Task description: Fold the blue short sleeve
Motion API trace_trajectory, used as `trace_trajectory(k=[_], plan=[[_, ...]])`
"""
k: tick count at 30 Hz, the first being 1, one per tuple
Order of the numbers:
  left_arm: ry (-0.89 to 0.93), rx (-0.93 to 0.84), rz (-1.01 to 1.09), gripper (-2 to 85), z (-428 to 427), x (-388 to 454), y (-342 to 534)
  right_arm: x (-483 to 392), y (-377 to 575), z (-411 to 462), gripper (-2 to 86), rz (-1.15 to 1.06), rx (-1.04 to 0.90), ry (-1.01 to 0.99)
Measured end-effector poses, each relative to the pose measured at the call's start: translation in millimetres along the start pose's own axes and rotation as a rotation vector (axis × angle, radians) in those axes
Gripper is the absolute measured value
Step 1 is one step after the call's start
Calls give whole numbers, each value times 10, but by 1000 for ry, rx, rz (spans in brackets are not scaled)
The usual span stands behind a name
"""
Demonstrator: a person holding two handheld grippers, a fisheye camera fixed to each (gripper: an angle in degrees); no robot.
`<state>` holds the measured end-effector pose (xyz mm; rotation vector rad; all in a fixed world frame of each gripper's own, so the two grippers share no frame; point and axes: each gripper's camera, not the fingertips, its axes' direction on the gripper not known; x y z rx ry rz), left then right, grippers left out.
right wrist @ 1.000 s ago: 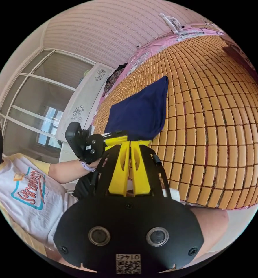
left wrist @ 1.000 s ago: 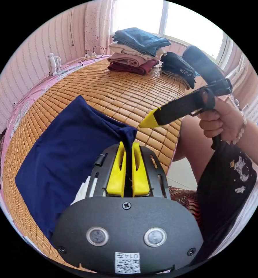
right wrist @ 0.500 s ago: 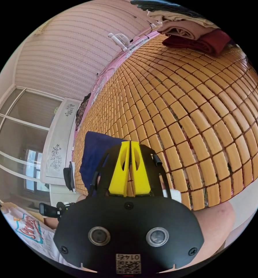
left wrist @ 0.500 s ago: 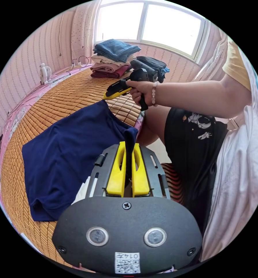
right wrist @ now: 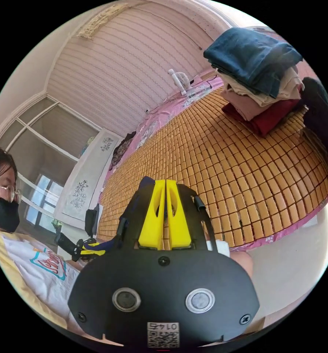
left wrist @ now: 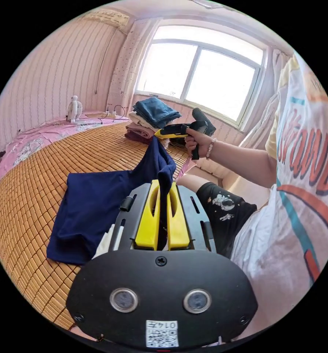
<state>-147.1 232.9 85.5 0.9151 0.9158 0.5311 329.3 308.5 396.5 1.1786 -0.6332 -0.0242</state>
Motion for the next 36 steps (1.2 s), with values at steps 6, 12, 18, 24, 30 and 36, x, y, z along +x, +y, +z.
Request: trace_trajectory(k=[6,12,18,24,30,36], plan=[[-202,67,-243,28,-501,-562,231,-975,-522,780,4,-273,-140,-33],[-425,-46,-630,90,-693,-1404,745,-1662,-694,2147,83,-396,-304,40],[-463,-50,-652,80,-862,-1583,867,-1835,-467,2892,112,-544,-488,290],[-421,-142,-567,78,-552,-1576,722,-1929,-355,3235,89,-597,-521,350],[-487,-254,-493,-3,-445,-1476,693,-2015,-265,3365,9,-634,-549,331],[-506,-153,-401,-9,-734,-1195,622,-2217,-269,2987,-1,-733,-449,206]])
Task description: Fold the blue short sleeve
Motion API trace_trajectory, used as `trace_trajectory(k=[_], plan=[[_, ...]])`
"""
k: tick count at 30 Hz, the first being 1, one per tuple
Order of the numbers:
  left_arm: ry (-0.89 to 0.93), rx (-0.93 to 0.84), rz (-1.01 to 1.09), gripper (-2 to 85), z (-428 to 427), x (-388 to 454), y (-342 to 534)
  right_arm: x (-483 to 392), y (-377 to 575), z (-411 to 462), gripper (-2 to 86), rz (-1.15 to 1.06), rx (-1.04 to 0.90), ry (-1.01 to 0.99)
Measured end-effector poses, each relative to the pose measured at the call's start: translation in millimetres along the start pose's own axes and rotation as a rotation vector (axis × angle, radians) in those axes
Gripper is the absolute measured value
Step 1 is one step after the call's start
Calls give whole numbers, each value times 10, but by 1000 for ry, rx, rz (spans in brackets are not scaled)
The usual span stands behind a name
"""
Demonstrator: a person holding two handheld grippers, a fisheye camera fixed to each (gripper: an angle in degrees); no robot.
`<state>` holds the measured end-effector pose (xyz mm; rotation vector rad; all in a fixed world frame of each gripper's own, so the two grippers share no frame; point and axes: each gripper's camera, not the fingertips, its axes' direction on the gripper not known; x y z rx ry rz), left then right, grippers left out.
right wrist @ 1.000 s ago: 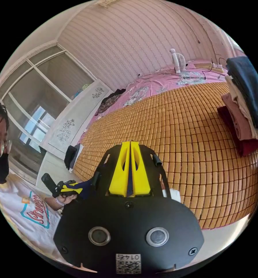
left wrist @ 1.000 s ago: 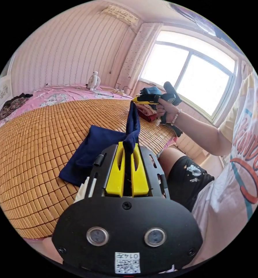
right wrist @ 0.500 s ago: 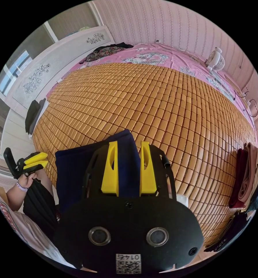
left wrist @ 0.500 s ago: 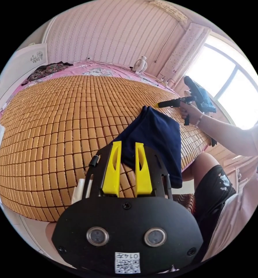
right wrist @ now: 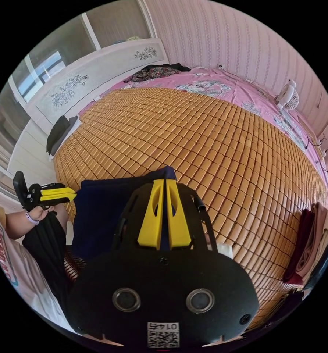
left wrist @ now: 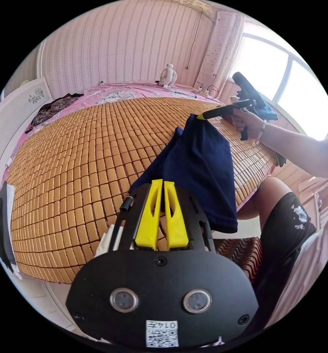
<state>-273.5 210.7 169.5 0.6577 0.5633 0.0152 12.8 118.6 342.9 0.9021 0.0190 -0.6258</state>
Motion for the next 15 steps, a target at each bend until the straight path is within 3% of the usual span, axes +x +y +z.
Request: trace_trajectory(k=[9,15], plan=[[-51,105,-52,-9,-394,-116,49,-174,-171,-255,11,-117,95,-21],[-83,-55,-150,7,122,-288,219,30,-426,427,93,13,-82,4]])
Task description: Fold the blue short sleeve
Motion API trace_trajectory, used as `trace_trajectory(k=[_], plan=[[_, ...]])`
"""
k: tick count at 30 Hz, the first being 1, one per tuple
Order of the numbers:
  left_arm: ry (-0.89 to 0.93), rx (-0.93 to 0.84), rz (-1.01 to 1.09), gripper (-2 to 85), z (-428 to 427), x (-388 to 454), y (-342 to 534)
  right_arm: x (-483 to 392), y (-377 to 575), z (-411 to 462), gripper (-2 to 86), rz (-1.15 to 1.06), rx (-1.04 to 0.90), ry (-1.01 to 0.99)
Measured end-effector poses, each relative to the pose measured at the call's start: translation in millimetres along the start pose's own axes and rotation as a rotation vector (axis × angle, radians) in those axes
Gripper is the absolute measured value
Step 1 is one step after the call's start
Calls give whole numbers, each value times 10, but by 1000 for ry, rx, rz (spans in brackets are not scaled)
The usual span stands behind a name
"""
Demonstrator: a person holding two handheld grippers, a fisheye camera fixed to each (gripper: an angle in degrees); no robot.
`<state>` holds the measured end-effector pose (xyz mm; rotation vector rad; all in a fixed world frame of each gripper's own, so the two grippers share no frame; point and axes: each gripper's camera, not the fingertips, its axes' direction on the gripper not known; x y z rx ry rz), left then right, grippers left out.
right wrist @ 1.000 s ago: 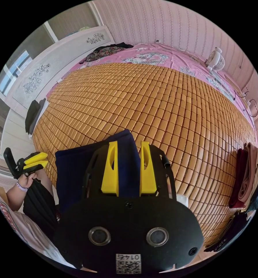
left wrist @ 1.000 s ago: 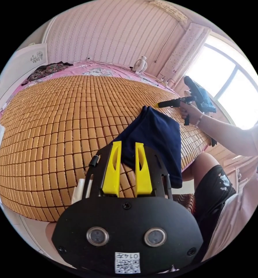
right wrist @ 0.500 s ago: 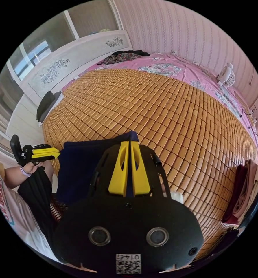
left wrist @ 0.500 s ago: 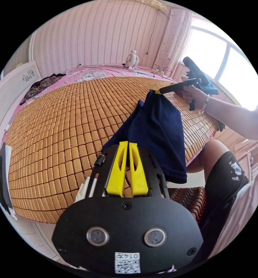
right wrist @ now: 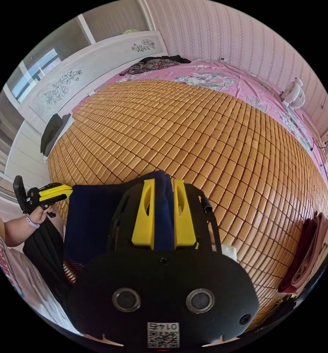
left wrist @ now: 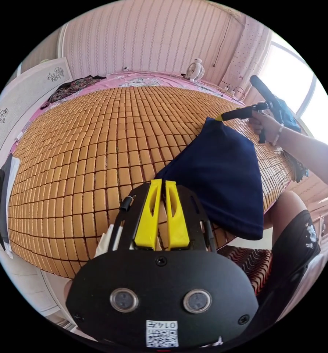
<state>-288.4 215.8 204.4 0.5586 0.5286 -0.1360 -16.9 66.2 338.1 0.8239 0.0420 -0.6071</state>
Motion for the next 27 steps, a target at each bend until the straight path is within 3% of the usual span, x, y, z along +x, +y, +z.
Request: trace_trajectory(k=[10,13,15,21,27], plan=[[-34,47,27,90,-202,77,102,-4,-67,396,114,14,-90,-2],[-15,-49,40,84,-42,99,103,-9,-49,407,99,11,-84,5],[12,-49,60,75,-47,126,116,-33,-20,394,36,-12,-81,19],[51,-75,43,40,-171,153,237,-146,162,298,13,-59,-101,39],[90,124,153,36,-952,315,556,-300,547,-433,7,-63,124,-46]])
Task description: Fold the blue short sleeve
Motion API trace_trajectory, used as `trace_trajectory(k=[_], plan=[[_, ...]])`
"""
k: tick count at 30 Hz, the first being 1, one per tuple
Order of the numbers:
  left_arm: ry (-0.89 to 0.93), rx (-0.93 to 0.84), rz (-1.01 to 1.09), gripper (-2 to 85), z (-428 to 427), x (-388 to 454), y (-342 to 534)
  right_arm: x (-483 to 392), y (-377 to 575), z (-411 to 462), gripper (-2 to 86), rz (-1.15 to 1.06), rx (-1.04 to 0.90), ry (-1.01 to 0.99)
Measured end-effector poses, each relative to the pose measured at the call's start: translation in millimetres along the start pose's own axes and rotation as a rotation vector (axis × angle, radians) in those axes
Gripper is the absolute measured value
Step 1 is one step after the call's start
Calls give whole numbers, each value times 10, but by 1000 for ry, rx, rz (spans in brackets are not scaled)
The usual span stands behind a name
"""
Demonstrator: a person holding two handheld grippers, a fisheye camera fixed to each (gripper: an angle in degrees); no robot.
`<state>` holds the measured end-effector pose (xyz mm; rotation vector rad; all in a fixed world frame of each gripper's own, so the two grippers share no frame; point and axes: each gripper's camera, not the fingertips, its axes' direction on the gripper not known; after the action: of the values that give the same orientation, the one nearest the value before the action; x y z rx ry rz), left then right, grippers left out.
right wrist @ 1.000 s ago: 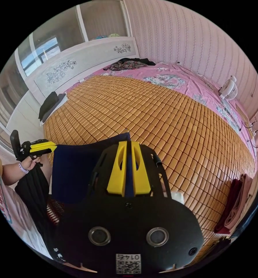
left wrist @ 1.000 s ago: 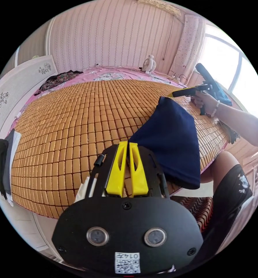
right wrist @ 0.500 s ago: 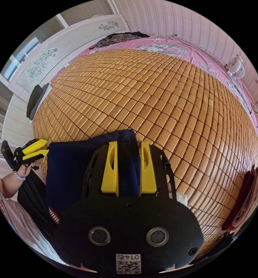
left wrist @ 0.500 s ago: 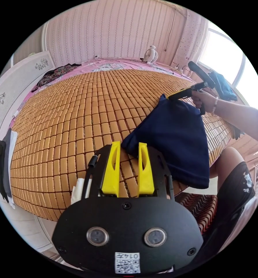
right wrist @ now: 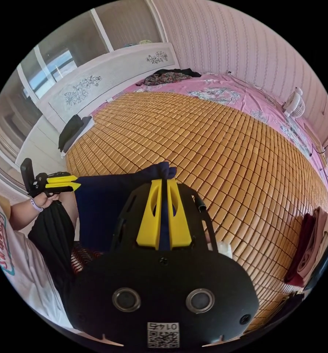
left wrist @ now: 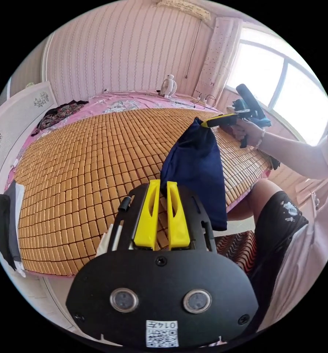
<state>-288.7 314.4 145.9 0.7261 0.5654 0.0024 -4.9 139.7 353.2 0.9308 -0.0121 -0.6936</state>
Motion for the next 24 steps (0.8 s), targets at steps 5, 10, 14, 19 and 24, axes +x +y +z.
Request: trace_trajectory(k=[5,10,14,19,24], plan=[[-63,139,9,35,-710,110,274,-355,71,-548,5,-74,161,-65],[-181,262,-174,35,-1371,-109,687,-879,-159,-693,4,-225,248,-131],[-315,326,-275,33,-1797,-323,982,-1457,-655,-580,3,-380,307,-234],[-533,420,-449,39,-2447,-877,1275,-2321,-1633,-274,8,-570,319,-409],[-803,508,-770,87,-2905,-1781,1545,-3675,-3216,418,53,-544,223,-532]])
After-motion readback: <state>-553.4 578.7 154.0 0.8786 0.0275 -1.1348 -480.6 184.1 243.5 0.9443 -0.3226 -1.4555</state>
